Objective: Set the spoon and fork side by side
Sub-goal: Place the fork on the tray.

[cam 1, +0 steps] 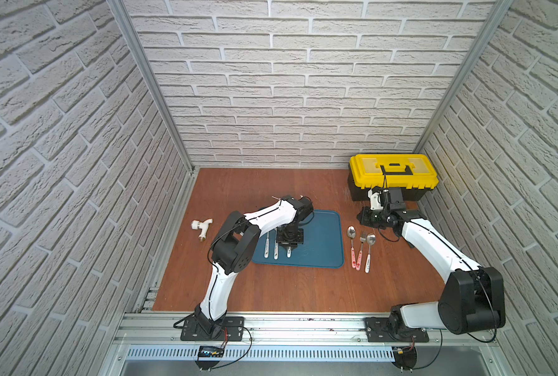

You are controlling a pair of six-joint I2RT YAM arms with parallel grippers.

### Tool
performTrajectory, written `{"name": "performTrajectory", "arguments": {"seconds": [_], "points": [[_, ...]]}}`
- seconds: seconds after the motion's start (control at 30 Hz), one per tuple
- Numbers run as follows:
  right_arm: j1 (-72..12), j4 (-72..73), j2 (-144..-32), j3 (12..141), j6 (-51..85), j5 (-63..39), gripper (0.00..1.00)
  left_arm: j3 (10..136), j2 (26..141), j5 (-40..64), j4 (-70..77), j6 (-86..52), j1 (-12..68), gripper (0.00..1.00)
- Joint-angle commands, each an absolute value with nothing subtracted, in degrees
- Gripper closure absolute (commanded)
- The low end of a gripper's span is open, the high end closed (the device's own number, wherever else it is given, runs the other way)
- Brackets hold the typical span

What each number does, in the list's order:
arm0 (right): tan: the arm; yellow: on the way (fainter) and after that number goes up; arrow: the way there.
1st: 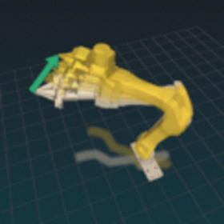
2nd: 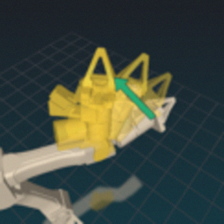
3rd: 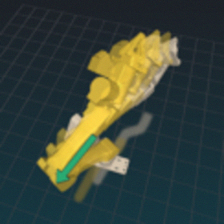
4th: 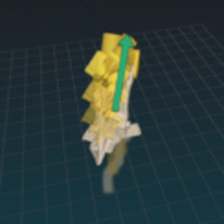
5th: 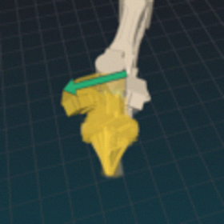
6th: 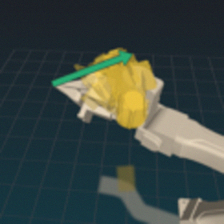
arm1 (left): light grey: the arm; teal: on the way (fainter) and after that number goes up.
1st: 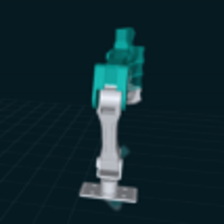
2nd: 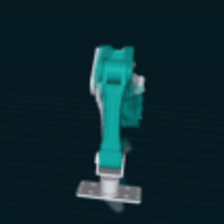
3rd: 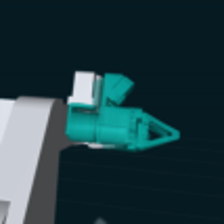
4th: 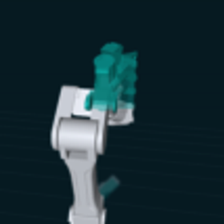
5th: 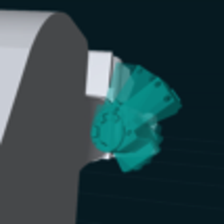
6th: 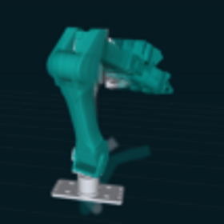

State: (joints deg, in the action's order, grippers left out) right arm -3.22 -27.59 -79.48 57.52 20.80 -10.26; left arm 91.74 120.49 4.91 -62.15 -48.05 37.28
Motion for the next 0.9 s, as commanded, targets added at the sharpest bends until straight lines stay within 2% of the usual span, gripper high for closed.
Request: {"name": "performTrajectory", "arguments": {"seconds": [0.0,0.87], "points": [[-3.28,-26.02,-77.77,57.02,21.18,-10.43,0.8,90.0,118.78,5.02,-62.81,-49.75,37.65,0.81],[-3.26,-25.66,-77.11,56.69,21.27,-10.87,0.8,92.64,121.61,5.78,-61.83,-50.0,37.62,0.81]]}}
